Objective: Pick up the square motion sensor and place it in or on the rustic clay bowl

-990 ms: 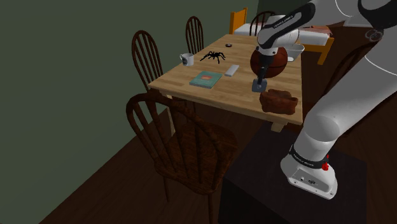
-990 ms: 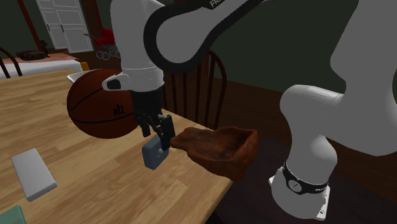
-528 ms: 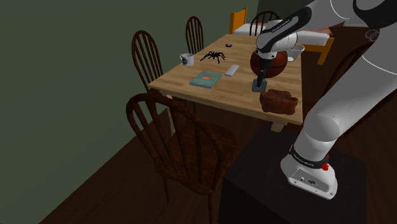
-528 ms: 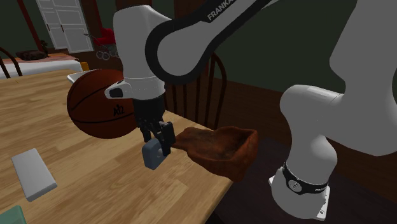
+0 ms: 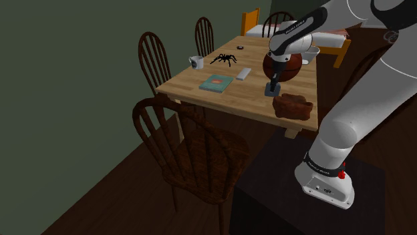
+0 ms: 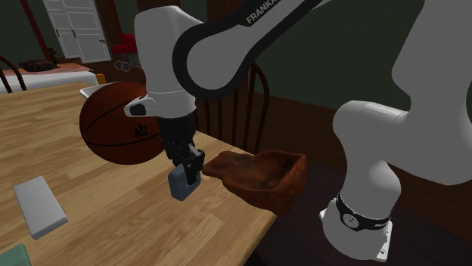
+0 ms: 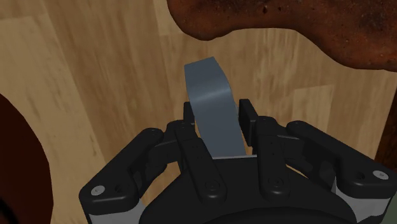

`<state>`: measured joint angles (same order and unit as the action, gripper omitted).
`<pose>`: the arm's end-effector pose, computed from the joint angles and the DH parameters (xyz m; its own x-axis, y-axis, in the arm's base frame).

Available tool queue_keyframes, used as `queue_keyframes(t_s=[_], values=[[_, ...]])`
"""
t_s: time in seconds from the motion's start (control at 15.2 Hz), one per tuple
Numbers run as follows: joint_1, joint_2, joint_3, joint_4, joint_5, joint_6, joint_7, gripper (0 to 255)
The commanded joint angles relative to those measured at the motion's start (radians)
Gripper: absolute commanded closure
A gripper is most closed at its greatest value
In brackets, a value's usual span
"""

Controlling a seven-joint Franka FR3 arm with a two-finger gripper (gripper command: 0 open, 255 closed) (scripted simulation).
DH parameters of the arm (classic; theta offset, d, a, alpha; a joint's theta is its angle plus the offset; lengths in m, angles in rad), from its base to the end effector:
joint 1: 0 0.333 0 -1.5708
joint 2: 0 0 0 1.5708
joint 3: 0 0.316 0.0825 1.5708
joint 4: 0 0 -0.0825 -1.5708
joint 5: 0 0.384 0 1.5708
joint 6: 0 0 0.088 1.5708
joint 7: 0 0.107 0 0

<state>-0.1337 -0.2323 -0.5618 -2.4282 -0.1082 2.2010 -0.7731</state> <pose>0.3490 -0.2963 0.3786 0.9878 0.1557 0.0086 0.1559 -0.9868 -0.0436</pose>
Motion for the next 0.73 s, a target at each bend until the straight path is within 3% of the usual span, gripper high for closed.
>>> queue_keyframes(t_s=[0.0,0.33,0.66], values=[[0.000,0.001,0.000,-0.001,0.000,-0.001,0.000,255],[0.000,0.000,0.000,-0.002,0.000,-0.001,0.000,255],[-0.005,-0.039,0.014,0.036,-0.015,-0.074,0.016,255]])
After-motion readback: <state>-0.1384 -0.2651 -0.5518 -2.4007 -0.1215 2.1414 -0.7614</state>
